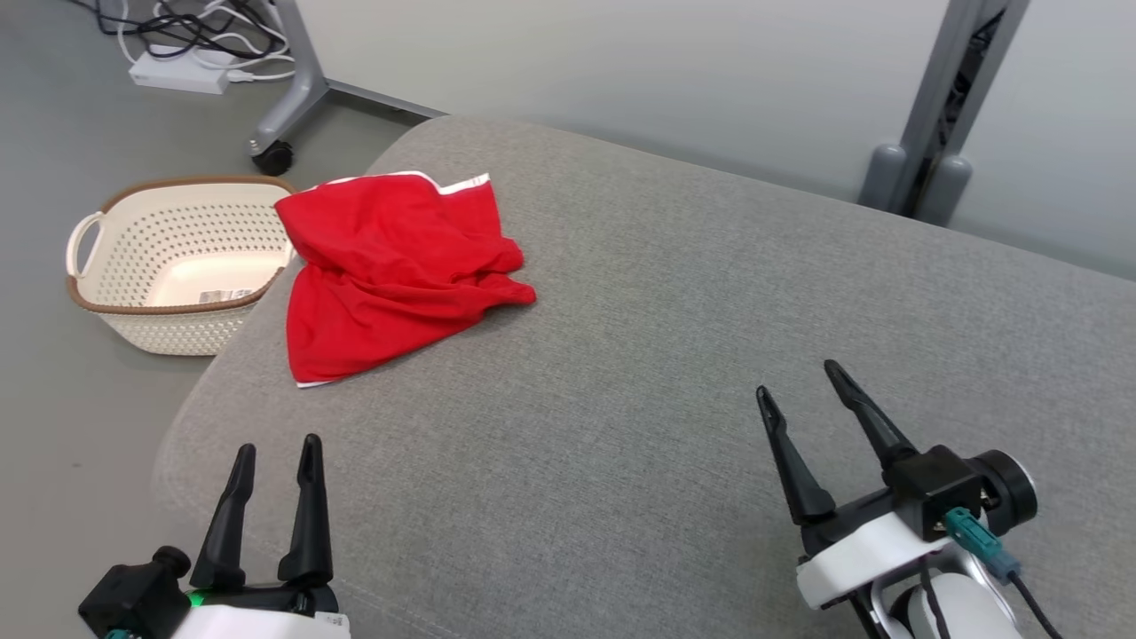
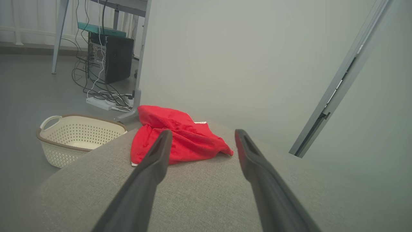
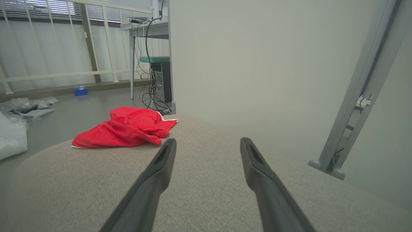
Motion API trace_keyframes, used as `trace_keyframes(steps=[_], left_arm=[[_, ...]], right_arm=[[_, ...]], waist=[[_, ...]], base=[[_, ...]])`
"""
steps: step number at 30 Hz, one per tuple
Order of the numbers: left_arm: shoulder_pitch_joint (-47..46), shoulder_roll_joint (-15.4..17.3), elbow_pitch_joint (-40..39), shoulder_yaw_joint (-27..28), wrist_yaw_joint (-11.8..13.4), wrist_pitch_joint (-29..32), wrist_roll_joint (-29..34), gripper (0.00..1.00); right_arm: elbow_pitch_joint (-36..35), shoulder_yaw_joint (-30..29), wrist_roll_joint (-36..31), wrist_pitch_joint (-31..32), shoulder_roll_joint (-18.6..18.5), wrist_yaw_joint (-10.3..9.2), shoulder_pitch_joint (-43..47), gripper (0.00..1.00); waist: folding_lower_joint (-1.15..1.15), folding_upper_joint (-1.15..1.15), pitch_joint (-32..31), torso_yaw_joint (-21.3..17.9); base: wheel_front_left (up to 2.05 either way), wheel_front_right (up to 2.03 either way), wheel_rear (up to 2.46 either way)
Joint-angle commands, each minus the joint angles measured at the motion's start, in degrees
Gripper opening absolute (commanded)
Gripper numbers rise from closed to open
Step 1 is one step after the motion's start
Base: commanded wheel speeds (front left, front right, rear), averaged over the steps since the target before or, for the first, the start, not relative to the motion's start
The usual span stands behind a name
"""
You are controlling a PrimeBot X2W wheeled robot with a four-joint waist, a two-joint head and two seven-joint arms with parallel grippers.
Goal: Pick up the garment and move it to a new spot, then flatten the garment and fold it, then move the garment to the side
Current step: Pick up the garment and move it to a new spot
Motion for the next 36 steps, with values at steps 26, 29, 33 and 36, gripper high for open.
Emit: trace_keyframes(steps=[26,29,33,36], left_arm=[[-0.5,0.16,0.95,2.05,2.87,-0.01,-1.3,1.0],[-3.5,0.12,3.87,2.22,2.3,-0.01,-0.29,1.0],[-9.66,0.09,8.33,3.86,1.49,-0.01,0.05,1.0],[-15.84,1.62,12.93,3.88,0.51,0.11,0.03,1.0]], right_arm=[[2.07,1.13,-0.98,-0.07,-1.12,-0.01,-2.26,1.0],[0.59,-0.44,-2.35,-0.06,-2.08,-0.01,-2.35,1.0],[-2.27,-0.91,-4.36,0.82,-4.18,-0.01,-3.87,1.0],[-5.21,-0.52,-4.98,2.38,-5.86,-0.01,-4.96,1.0]], waist=[[0.0,0.0,1.63,0.4],[0.0,0.0,3.82,0.38],[0.0,0.0,8.09,-1.17],[0.0,0.0,11.62,-2.67]], base=[[0.0,0.0,0.0],[0.0,0.0,0.0],[0.0,0.0,0.0],[0.0,0.0,0.0]])
